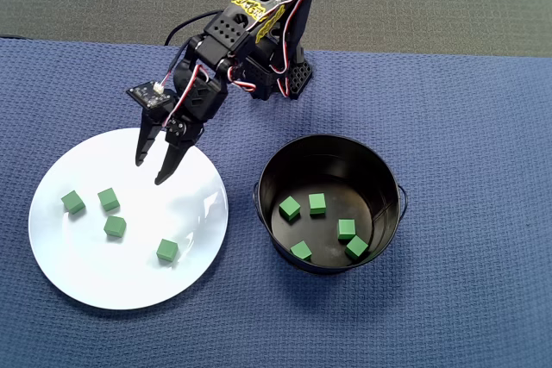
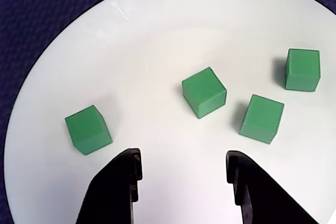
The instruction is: Pick up the green cubes from the white plate and place them in the black recipient
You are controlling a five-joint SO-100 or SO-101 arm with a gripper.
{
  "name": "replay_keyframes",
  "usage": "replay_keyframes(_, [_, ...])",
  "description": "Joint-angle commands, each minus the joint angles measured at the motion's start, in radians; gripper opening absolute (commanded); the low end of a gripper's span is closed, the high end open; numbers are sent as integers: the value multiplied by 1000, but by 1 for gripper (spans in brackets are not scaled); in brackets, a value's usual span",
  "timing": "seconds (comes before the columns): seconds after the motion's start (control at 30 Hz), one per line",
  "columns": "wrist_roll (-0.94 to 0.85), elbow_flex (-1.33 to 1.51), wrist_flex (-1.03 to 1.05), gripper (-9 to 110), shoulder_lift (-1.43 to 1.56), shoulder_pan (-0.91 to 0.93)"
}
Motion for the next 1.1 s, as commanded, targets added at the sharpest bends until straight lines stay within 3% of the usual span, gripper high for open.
replay_keyframes(0.0, [-21, -11, -66, 13, -37, 17])
replay_keyframes(1.07, [-12, -144, -94, 14, -238, 57])
